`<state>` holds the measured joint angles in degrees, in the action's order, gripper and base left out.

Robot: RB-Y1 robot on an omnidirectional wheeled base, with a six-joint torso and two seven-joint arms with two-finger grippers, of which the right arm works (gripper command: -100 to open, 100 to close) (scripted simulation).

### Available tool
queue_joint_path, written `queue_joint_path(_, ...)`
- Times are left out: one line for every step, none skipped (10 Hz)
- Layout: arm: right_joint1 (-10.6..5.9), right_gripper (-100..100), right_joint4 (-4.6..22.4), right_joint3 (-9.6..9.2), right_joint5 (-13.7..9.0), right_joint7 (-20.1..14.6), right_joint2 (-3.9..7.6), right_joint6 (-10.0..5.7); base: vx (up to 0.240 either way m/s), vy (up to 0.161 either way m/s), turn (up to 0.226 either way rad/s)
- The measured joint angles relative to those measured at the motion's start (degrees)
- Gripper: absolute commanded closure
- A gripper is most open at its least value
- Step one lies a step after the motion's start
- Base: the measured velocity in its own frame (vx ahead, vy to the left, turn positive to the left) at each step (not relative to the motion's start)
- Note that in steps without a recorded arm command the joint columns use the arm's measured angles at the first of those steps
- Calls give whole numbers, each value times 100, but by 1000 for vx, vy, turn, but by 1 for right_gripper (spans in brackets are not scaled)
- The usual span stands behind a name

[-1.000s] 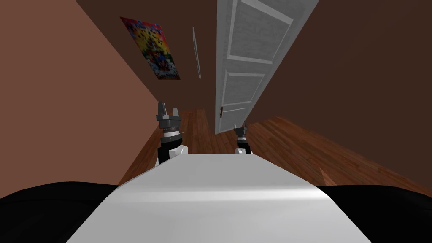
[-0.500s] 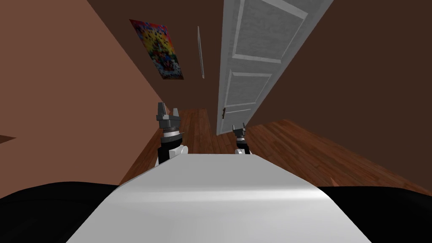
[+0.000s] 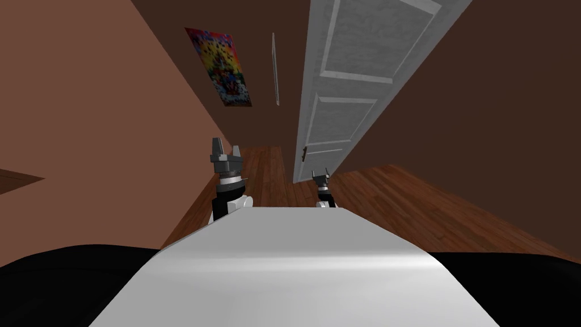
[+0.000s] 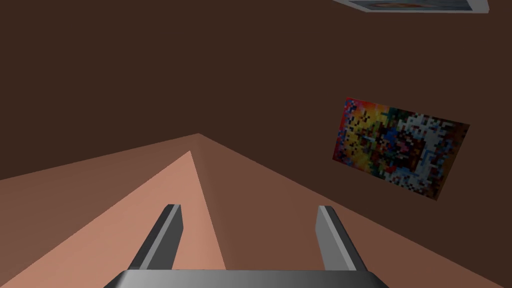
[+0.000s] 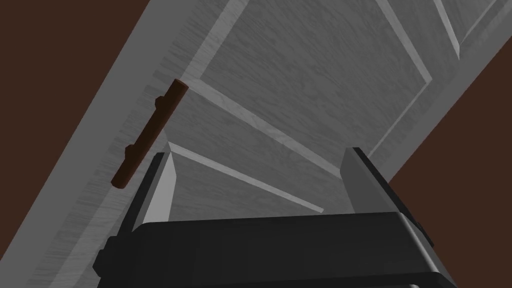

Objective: Pull the door open

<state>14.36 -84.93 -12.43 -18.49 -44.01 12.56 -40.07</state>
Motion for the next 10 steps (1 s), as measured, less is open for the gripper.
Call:
queue_joint_path(-25,-100,89,-18,-30,-116,21,-29,55,-3,114)
queue_joint_path(-74,-100,257,-51,-83,-268,61,-81,83,2,195)
queue_joint_path(-142,-100,387,-82,-167,-432,116,-96,62,-7,48)
queue_joint_path(-178,-100,509,-103,-204,-565,145,-124,58,-13,97)
queue_joint_path(-225,-100,656,-138,-255,-709,167,-162,48,-12,52)
queue_joint_path(-269,-100,755,-152,-287,-810,183,-179,50,1,105)
queue_joint_path(-340,-100,954,-183,-339,-959,223,-232,74,-11,175)
queue_joint_path(-392,-100,1098,-216,-418,-1120,279,-259,65,-13,53)
queue_joint_path(-409,-100,1193,-242,-450,-1240,294,-288,70,-1,96)
queue_joint_path(-465,-100,1376,-275,-503,-1396,338,-346,50,-7,49)
